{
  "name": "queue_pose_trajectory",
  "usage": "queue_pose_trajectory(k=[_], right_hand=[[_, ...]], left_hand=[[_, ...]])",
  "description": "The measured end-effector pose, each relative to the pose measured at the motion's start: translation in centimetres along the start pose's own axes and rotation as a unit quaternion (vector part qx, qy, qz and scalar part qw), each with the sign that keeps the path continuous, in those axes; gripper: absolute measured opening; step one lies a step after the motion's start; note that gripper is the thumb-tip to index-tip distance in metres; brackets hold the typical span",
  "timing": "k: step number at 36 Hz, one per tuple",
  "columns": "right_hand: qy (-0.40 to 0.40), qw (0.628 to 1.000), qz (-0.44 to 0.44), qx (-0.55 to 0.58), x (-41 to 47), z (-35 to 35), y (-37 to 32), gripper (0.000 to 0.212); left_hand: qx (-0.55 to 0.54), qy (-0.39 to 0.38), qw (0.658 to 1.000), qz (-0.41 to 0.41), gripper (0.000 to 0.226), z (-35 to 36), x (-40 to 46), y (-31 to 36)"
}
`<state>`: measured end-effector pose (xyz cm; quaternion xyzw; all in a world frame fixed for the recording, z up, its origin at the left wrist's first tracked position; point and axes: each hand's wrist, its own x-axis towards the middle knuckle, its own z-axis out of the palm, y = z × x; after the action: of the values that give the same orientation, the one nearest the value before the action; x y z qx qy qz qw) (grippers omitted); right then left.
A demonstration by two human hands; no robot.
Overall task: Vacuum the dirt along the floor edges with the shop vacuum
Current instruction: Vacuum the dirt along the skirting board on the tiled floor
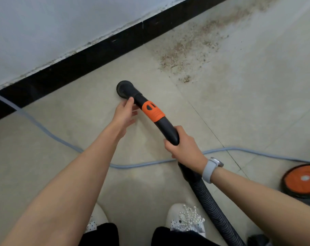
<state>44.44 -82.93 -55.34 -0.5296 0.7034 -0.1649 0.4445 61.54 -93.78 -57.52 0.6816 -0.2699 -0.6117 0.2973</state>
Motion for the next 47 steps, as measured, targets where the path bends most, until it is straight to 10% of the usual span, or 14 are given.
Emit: queue_pose_trajectory(k=[9, 41, 47], right_hand=[[-0.004, 0.999, 0.041, 0.005, 0.7, -2.4, -0.2, 0.018], [0.107, 0.992, 0.055, 0.04, 14.3, -7.8, -2.9, 0.021], [0.116, 0.986, 0.077, 0.092, 16.2, -9.6, -3.4, 0.02]], left_hand=[[0.55, 0.038, 0.83, 0.08, 0.071, -3.2, -0.2, -5.8], [0.66, -0.062, 0.748, 0.034, 0.121, -0.6, 3.0, -1.9], [0.647, -0.072, 0.759, 0.025, 0.086, -0.5, 3.1, -0.2]])
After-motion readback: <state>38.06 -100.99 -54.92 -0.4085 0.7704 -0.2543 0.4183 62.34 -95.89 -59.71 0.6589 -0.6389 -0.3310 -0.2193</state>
